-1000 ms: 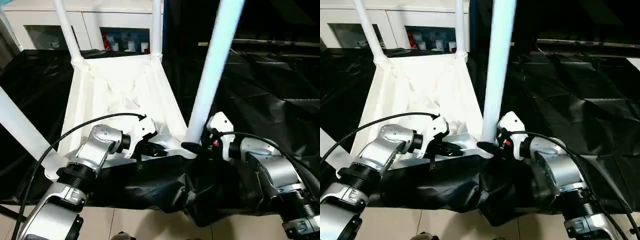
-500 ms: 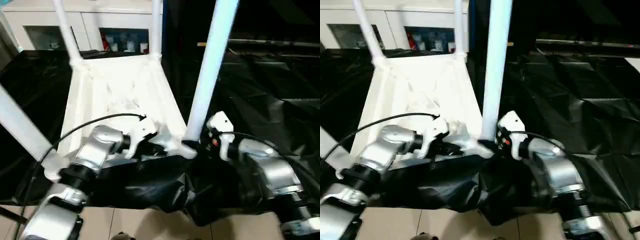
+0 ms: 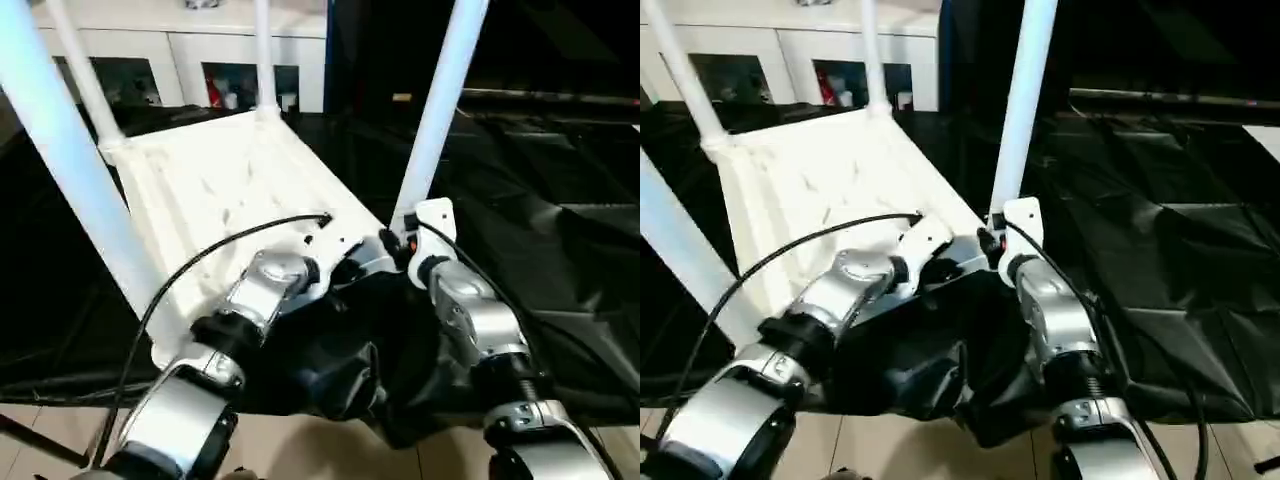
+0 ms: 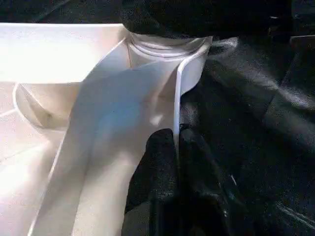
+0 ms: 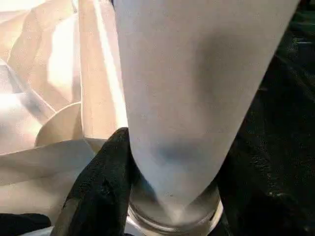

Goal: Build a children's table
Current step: Rotate leg to tighten

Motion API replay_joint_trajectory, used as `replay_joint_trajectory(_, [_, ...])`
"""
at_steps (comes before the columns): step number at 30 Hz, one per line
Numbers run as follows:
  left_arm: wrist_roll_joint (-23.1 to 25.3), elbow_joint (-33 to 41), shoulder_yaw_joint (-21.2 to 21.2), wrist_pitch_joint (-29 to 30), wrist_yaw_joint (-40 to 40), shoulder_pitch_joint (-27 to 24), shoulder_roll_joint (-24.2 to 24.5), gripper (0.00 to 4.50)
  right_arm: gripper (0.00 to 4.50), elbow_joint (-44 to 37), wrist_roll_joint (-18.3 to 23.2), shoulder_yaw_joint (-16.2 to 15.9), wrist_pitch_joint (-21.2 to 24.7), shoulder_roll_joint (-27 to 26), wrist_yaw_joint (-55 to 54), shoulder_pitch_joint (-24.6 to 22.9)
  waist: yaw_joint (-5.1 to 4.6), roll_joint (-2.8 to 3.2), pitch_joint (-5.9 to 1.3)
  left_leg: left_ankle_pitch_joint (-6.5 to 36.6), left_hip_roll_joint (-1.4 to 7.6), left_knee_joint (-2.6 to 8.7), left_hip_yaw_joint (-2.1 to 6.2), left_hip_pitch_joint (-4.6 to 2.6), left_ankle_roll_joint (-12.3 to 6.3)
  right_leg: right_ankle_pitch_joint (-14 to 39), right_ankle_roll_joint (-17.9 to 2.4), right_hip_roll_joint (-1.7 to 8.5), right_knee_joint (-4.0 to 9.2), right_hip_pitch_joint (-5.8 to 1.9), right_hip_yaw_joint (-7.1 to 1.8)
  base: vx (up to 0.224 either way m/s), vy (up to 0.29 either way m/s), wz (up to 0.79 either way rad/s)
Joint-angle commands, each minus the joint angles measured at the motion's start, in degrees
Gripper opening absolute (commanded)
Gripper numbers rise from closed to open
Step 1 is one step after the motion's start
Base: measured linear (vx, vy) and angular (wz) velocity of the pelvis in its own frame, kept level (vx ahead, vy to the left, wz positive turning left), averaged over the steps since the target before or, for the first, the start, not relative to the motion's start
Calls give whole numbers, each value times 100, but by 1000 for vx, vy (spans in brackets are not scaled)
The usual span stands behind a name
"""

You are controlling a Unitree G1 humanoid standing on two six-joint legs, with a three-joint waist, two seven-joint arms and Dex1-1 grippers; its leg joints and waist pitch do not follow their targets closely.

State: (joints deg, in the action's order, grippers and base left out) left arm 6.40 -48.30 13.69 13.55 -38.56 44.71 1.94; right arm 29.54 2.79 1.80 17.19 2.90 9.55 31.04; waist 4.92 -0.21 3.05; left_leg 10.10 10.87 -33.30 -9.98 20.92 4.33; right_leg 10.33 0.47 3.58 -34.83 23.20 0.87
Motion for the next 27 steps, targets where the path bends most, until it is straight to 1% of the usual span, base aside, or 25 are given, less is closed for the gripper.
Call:
replay_joint_trajectory(1, [-93,-80,-135,-276,233,79,-55,0,274,150,230,-322,89,-374,325,-107,-12,-94,-313,1393,131,419,37,-37,-88,1704,-893,369,517,-207,-170,0,0,0])
replay_joint_trajectory(2, [-131,-47,-114,-323,41,52,10,0,281,138,257,-293,27,-327,415,-92,-17,-92,-309,1413,134,421,36,-36,-94,1738,-893,370,519,-202,-172,0,0,0])
replay_joint_trajectory(3, [-157,-17,-117,-356,-129,27,72,0,293,127,253,-297,-34,-240,529,-82,-26,-99,-312,1406,132,433,46,-17,-104,1791,-878,377,520,-227,-165,0,0,0])
replay_joint_trajectory(4, [-172,8,-123,-350,-192,13,100,0,306,107,247,-306,-54,-195,582,-85,-30,-97,-307,1395,135,434,45,-18,-107,1812,-864,373,521,-222,-164,0,0,0])
replay_joint_trajectory(5, [-185,28,-129,-345,-240,1,123,0,306,90,242,-314,-70,-160,624,-88,-33,-94,-302,1407,134,433,41,-24,-106,1832,-866,371,526,-216,-165,0,0,0])
replay_joint_trajectory(6, [-226,100,-102,-415,-506,-44,217,0,317,-9,242,-373,-85,-23,852,-113,-47,-97,-299,1403,131,430,39,-18,-109,1840,-877,370,526,-218,-169,0,0,0])
replay_joint_trajectory(7, [-258,162,-92,-422,-690,-78,305,0,326,-110,222,-441,-88,123,1057,-142,-41,-102,-303,1370,130,427,37,-20,-132,1829,-874,372,529,-225,-169,0,0,0])
replay_joint_trajectory(8, [-258,162,-92,-422,-690,-78,305,0,336,-110,222,-441,-88,123,1057,-142,-41,-102,-303,1370,130,427,37,-20,-132,1829,-874,372,529,-225,-169,0,0,0])
replay_joint_trajectory(9, [-300,247,-45,-512,-1023,-136,438,0,345,-236,178,-563,-93,346,1417,-194,-36,-98,-296,1272,140,429,42,-2,-163,1687,-896,370,517,-236,-167,0,0,0])
replay_joint_trajectory(10, [-324,291,-22,-532,-1176,-165,491,0,345,-289,173,-614,-84,436,1580,-219,-33,-106,-302,1230,143,421,40,1,-192,1594,-924,370,503,-249,-169,0,0,0])
replay_joint_trajectory(11, [-424,474,51,-662,-1695,-289,687,0,345,-531,132,-832,-153,802,2223,-352,-37,-84,-304,1194,145,420,40,8,-203,1513,-960,371,489,-244,-171,0,0,0])
replay_joint_trajectory(12, [-470,536,68,-680,-1874,-330,750,0,345,-610,122,-897,-189,920,2427,-396,-20,-99,-312,1144,153,403,34,4,-255,1341,-1002,365,481,-265,-170,0,0,0])
replay_joint_trajectory(13, [-522,598,78,-689,-2050,-371,813,0,345,-691,110,-960,-238,1041,2627,-443,-16,-86,-316,1076,163,395,24,-5,-298,1142,-1098,365,453,-241,-175,0,0,0])
replay_joint_trajectory(14, [-564,689,90,-706,-2209,-413,891,0,345,-847,253,-961,-166,1152,2908,-508,-13,-72,-312,1052,162,395,23,3,-310,1090,-1131,362,447,-246,-171,0,0,0])
replay_joint_trajectory(15, [-611,763,94,-707,-2349,-448,948,0,345,-947,321,-968,-141,1239,3072,-549,4,-83,-317,1025,166,386,18,6,-333,981,-1168,360,436,-253,-172,0,0,0])
replay_joint_trajectory(16, [-670,858,98,-667,-2533,-491,1020,0,345,-1067,390,-976,-113,1353,3272,-596,14,-67,-317,1029,176,389,16,-9,-351,937,-1218,360,427,-243,-170,0,0,0])
replay_joint_trajectory(19, [-809,1128,131,-571,-3028,-608,1245,0,345,-1412,558,-1092,36,1738,3876,-758,31,-50,-305,1073,194,398,22,-5,-347,900,-1281,356,406,-246,-161,0,0,0])
replay_joint_trajectory(20, [-821,1152,134,-558,-3070,-619,1265,0,345,-1437,570,-1104,47,1768,3921,-772,27,-54,-306,1086,197,401,22,-2,-345,892,-1284,358,406,-249,-160,0,0,0])
replay_joint_trajectory(21, [-843,1202,141,-529,-3149,-640,1303,0,345,-1486,594,-1121,62,1823,4003,-797,30,-52,-304,1103,192,396,13,-15,-337,914,-1288,354,413,-234,-161,0,0,0])
replay_joint_trajectory(22, [-906,1367,161,-414,-3360,-710,1418,0,345,-1620,686,-1113,81,1929,4183,-848,30,-55,-297,1129,194,394,11,-9,-339,940,-1306,367,413,-236,-169,0,0,0])
replay_joint_trajectory(23, [-917,1402,163,-394,-3405,-726,1440,0,345,-1644,706,-1110,88,1948,4219,-854,35,-56,-294,1129,199,400,13,-5,-329,958,-1299,372,416,-242,-172,0,0,0])
replay_joint_trajectory(24, [-949,1515,171,-337,-3542,-779,1511,0,345,-1719,781,-1097,93,2011,4351,-871,33,-55,-302,1111,196,396,12,-8,-322,954,-1301,369,410,-239,-169,0,0,0])
replay_joint_trajectory(25, [-955,1550,172,-324,-3585,-797,1532,0,345,-1740,807,-1092,90,2030,4401,-874,27,-61,-303,1044,195,393,12,1,-329,865,-1316,362,401,-243,-167,0,0,0])
replay_joint_trajectory(27, [-953,1603,156,-296,-3636,-837,1560,0,345,-1788,863,-1055,99,2046,4532,-877,29,-51,-299,1030,193,385,3,-11,-343,824,-1344,358,401,-231,-168,0,0,0])
